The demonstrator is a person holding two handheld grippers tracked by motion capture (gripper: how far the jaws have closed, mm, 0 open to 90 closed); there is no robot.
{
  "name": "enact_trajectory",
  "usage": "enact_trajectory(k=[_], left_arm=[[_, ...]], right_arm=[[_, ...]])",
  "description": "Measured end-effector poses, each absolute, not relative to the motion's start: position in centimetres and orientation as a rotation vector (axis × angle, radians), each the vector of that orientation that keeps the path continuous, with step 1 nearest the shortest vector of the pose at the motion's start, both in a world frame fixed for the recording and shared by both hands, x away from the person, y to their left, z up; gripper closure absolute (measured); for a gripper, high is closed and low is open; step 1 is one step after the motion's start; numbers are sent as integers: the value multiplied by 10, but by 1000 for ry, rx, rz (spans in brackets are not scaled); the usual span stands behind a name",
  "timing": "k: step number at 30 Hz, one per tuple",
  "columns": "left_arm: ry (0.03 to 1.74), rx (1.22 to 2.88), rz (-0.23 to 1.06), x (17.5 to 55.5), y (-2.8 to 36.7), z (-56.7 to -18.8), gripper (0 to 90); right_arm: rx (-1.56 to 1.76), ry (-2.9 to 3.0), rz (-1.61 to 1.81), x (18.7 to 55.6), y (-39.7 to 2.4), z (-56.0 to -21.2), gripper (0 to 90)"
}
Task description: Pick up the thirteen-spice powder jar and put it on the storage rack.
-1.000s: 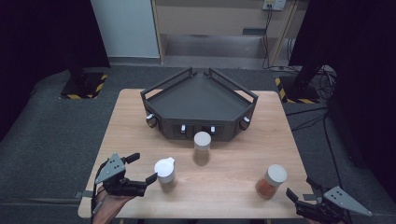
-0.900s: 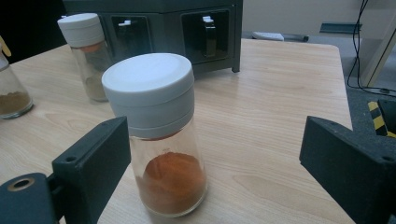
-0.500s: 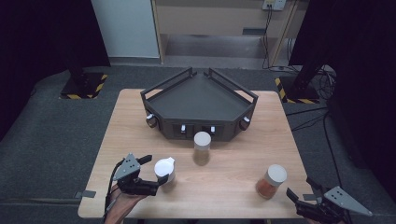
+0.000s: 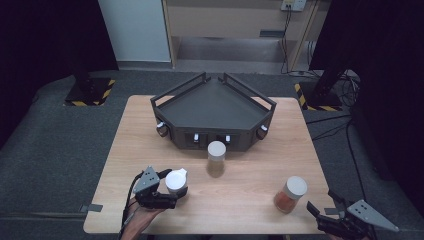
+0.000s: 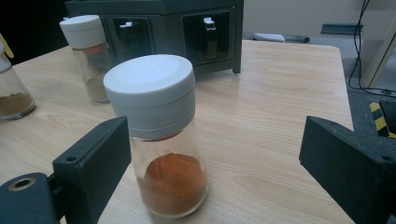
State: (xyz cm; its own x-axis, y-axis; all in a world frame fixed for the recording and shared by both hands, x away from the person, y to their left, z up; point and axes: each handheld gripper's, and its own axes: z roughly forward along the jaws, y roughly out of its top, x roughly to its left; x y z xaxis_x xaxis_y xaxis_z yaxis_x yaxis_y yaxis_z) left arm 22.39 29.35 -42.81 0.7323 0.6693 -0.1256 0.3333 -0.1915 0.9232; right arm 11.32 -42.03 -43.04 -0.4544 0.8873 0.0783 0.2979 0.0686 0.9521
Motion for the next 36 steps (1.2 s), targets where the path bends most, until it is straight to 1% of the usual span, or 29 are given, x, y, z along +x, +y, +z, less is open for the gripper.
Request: enact_trajectory(k=[1, 5, 8, 14, 24, 29, 36], left_arm=[[783, 1796, 365, 224, 294, -430, 161], [772, 1808, 374, 224, 293, -434, 216], [760, 1806, 403, 221, 291, -436, 273], [746, 1813, 435, 217, 289, -436, 287], [766, 1811, 431, 218, 291, -433, 288], [760, 1805, 437, 220, 296, -423, 289], [733, 1809, 449, 228, 302, -398, 289]], right_arm=[[1177, 1806, 1398, 113, -420, -430, 90], [1176, 1805, 1398, 113, -420, -431, 91], [1177, 1805, 1400, 113, -420, -431, 90], [1175, 1805, 1400, 113, -420, -431, 90], [1175, 1807, 1401, 113, -420, -431, 91], [1175, 1807, 1402, 114, -421, -431, 90], [1176, 1807, 1402, 113, -420, -430, 91]])
